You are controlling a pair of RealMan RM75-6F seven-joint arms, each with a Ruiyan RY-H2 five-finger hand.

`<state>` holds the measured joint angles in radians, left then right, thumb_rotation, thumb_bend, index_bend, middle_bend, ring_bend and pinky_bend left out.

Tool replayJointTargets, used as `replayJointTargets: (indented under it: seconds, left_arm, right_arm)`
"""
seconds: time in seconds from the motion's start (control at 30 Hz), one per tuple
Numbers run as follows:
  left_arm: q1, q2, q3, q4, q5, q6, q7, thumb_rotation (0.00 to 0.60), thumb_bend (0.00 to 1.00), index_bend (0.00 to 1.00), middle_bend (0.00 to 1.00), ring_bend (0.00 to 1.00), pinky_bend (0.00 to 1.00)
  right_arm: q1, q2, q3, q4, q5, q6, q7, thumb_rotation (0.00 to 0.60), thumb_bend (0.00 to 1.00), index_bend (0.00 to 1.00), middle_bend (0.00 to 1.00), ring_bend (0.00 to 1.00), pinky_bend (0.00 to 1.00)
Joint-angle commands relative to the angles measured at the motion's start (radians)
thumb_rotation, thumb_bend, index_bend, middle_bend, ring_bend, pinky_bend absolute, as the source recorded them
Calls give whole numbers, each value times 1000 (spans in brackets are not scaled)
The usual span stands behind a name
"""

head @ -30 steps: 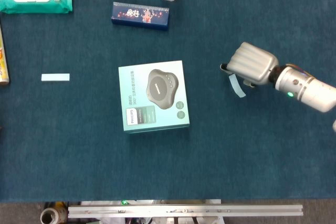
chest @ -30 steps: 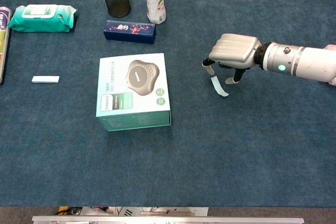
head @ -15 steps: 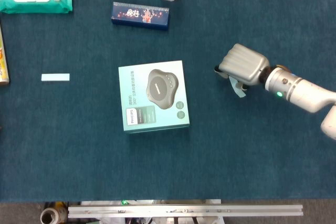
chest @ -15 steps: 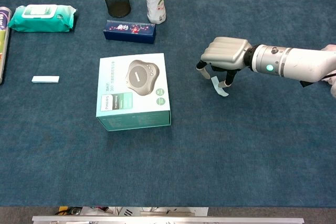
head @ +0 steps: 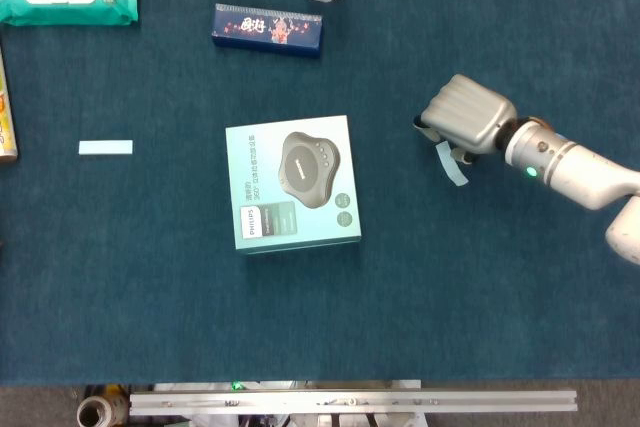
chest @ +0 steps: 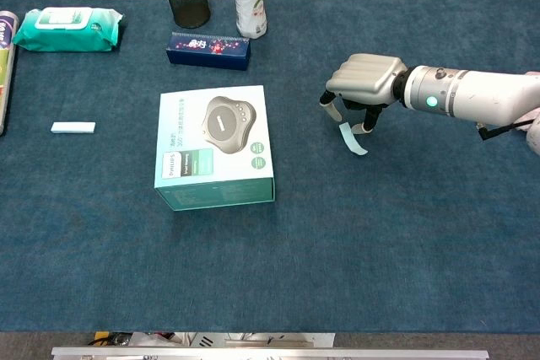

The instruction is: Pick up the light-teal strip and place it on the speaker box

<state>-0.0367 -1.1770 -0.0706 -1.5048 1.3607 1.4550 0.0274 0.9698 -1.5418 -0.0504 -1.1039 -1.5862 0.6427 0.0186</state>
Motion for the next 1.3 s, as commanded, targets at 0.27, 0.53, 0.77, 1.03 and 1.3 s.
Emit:
replayJointTargets:
  seconds: [0.27,0.53,0.77,1.03,1.3]
  left_arm:
    - [1,-1,-2,4,0,4,3,600,269,203,236,208,161]
    - [-1,-5,-3,11,0,2,-2,600,269,200,235,208,161]
    - [-2,-8,-3,14,1,0,-1,600,269,199,235,208,161]
    - [-1,-9,-4,16,0,2,-3,600,269,196,234,208,161]
    - [-1,-10,-4,20,1,2,-6,600,269,193,234,208,161]
  right_arm:
    - [14,7,21,-35,63,-65,-31,600,230,529,1000,1000,1000]
    - [15,9,25,-39,94,-90,-58,600,230,529,1000,1000,1000]
    - [17,5,27,-42,106,-102,-69,600,232,529,1000,1000,1000]
    - [20,9,23,-51,113,-117,-74,600,256,529,1000,1000,1000]
    - [15,15,23,-62,116,-109,-66,600,293,551,1000,1000,1000]
